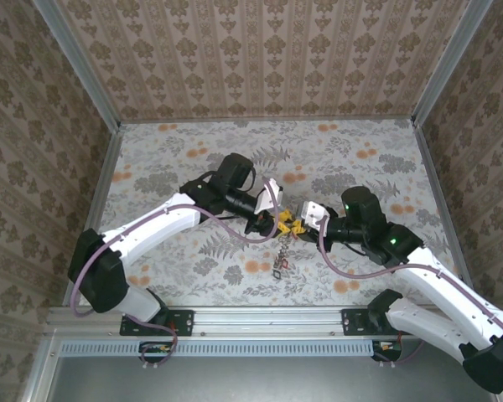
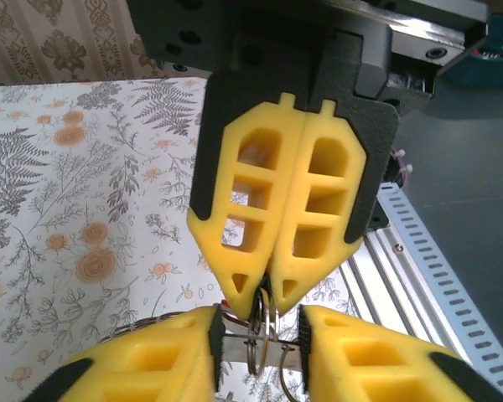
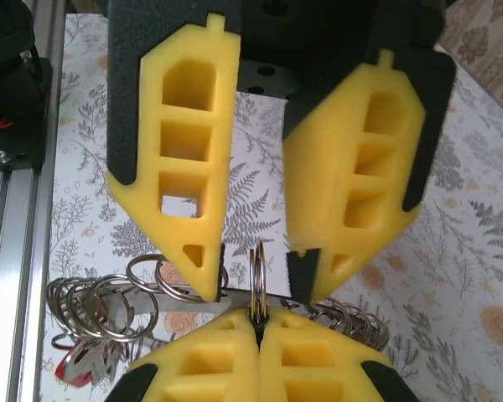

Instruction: Put the keys on the keyring

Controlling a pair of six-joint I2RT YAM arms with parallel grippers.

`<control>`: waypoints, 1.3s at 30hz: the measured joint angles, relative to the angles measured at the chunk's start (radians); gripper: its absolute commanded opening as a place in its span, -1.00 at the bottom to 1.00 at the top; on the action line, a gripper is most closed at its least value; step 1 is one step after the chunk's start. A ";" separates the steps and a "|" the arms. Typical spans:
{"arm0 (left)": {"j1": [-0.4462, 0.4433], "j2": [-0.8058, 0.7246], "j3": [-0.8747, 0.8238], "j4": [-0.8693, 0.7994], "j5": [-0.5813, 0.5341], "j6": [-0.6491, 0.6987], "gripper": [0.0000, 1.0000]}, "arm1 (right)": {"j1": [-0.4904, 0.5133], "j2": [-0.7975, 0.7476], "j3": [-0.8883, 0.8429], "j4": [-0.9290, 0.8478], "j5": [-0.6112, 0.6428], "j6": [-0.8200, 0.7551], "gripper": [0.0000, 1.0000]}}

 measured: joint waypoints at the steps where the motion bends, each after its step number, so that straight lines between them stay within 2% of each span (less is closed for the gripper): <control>1: -0.003 0.000 0.004 -0.006 -0.006 0.002 -0.61 | -0.004 0.000 0.000 -0.002 -0.003 0.000 -1.00; 3: -0.009 0.000 0.013 -0.016 -0.021 0.013 -0.68 | -0.008 0.001 0.000 -0.002 -0.009 0.000 -1.00; 8: -0.011 -0.001 0.018 -0.024 -0.040 0.018 -0.62 | -0.010 0.009 0.000 -0.001 -0.021 0.003 -1.00; 11: -0.010 -0.001 0.018 -0.026 -0.044 0.017 -0.84 | -0.010 0.014 0.000 0.000 -0.022 0.003 -1.00; 13: -0.011 -0.001 0.018 -0.028 -0.045 0.025 -0.89 | -0.010 0.016 0.000 0.000 -0.022 0.004 -1.00; 14: -0.010 -0.001 0.018 -0.028 -0.047 0.025 -1.00 | -0.011 0.016 0.000 0.000 -0.022 0.004 -1.00; 16: -0.010 -0.002 0.018 -0.027 -0.047 0.025 -1.00 | -0.012 0.016 0.000 0.000 -0.022 0.004 -1.00; 17: -0.010 -0.002 0.018 -0.026 -0.045 0.025 -1.00 | -0.012 0.016 0.000 0.000 -0.022 0.004 -0.91; 18: -0.010 -0.002 0.018 -0.025 -0.041 0.025 -1.00 | -0.011 0.016 0.000 0.000 -0.023 0.005 -0.74; 21: -0.007 -0.013 0.006 -0.002 -0.016 0.021 -1.00 | -0.011 0.011 -0.003 0.018 -0.028 0.006 -0.60; 30: 0.037 -0.057 -0.050 0.140 0.114 -0.040 -1.00 | -0.019 -0.097 -0.024 0.048 -0.024 0.006 -0.59; 39: 0.037 -0.058 -0.100 0.288 0.174 -0.127 -1.00 | -0.019 -0.120 -0.023 0.048 -0.025 0.007 -0.75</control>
